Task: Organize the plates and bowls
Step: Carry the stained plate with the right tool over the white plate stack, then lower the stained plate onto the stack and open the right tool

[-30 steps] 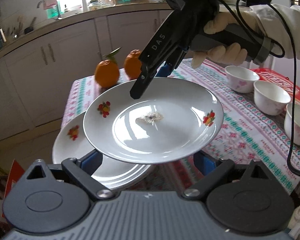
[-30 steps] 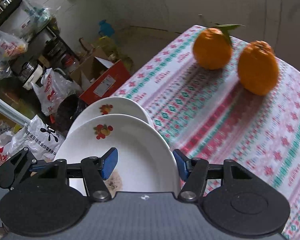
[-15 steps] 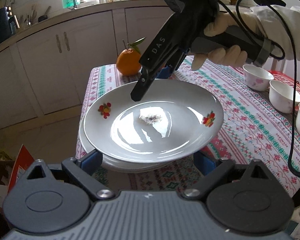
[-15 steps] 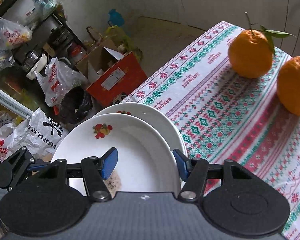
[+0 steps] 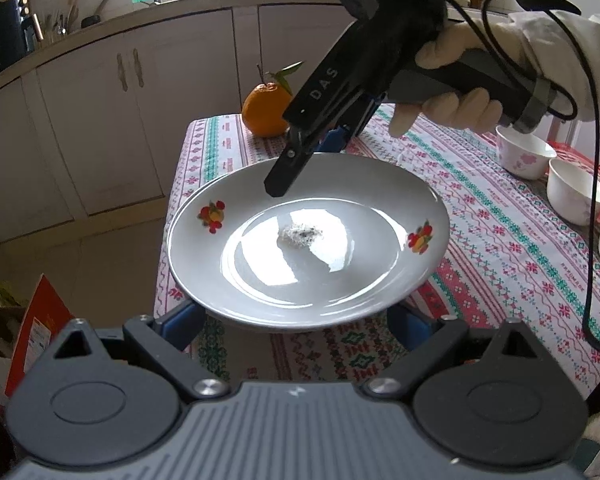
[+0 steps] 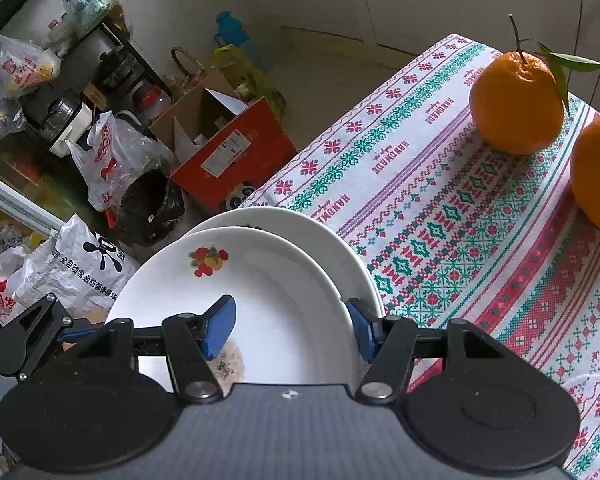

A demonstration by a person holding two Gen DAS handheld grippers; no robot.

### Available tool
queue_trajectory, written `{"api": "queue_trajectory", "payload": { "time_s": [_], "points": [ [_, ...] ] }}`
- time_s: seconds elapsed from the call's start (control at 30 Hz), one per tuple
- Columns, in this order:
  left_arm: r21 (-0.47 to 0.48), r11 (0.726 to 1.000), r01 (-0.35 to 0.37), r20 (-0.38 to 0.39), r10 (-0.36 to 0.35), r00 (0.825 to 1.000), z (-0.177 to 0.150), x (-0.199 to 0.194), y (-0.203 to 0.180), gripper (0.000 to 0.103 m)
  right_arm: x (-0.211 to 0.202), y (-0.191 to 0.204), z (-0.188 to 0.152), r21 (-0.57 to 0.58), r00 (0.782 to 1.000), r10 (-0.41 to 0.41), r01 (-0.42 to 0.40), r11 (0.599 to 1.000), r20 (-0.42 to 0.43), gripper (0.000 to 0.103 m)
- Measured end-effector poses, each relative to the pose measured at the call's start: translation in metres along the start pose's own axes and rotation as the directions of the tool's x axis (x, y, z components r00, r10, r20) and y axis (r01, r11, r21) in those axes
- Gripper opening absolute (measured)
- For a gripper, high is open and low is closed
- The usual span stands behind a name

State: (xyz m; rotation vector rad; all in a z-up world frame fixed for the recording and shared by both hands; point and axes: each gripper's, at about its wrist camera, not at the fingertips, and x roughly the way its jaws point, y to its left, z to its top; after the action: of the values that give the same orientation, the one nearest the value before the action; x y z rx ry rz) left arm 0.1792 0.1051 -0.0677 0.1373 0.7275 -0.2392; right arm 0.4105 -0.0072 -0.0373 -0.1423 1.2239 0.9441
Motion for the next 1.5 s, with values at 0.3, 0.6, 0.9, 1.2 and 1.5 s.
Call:
{"api": "queue_trajectory", "payload": {
  "time_s": [0.3, 0.6, 0.9, 1.2, 1.5],
  "points": [
    [-0.023, 1.0, 0.006, -0.004, -0.006, 1.0, 0.001, 0.003, 0.007, 0.097, 0.001, 0.002, 0.001, -0.01, 1.0, -0.013, 0.013, 1.0, -0.005, 0.066],
    [-0.022, 1.0, 0.015, -0.004, -0.016, 1.0, -0.001, 0.007, 0.009, 0.098, -0.006, 0.0, -0.005, -0.001, 1.0, -0.022, 0.022, 1.0, -0.003, 0.066],
    [-0.039, 0.999, 0.019, 0.006, -0.019, 1.0, -0.004, 0.006, 0.011, 0.099, -0.015, 0.0, -0.014, 0.02, 0.999, -0.034, 0.034, 0.999, 0.01, 0.066],
    [-0.041, 0.999, 0.019, 0.005, -0.019, 1.0, -0.004, 0.007, 0.012, 0.1, -0.024, 0.0, -0.022, 0.031, 0.999, -0.044, 0.044, 0.999, 0.021, 0.066],
    [-0.046, 0.999, 0.02, 0.005, -0.019, 1.0, -0.003, 0.006, 0.013, 0.1, -0.029, 0.002, -0.028, 0.033, 0.998, -0.058, 0.057, 0.998, 0.031, 0.066]
  ]
}}
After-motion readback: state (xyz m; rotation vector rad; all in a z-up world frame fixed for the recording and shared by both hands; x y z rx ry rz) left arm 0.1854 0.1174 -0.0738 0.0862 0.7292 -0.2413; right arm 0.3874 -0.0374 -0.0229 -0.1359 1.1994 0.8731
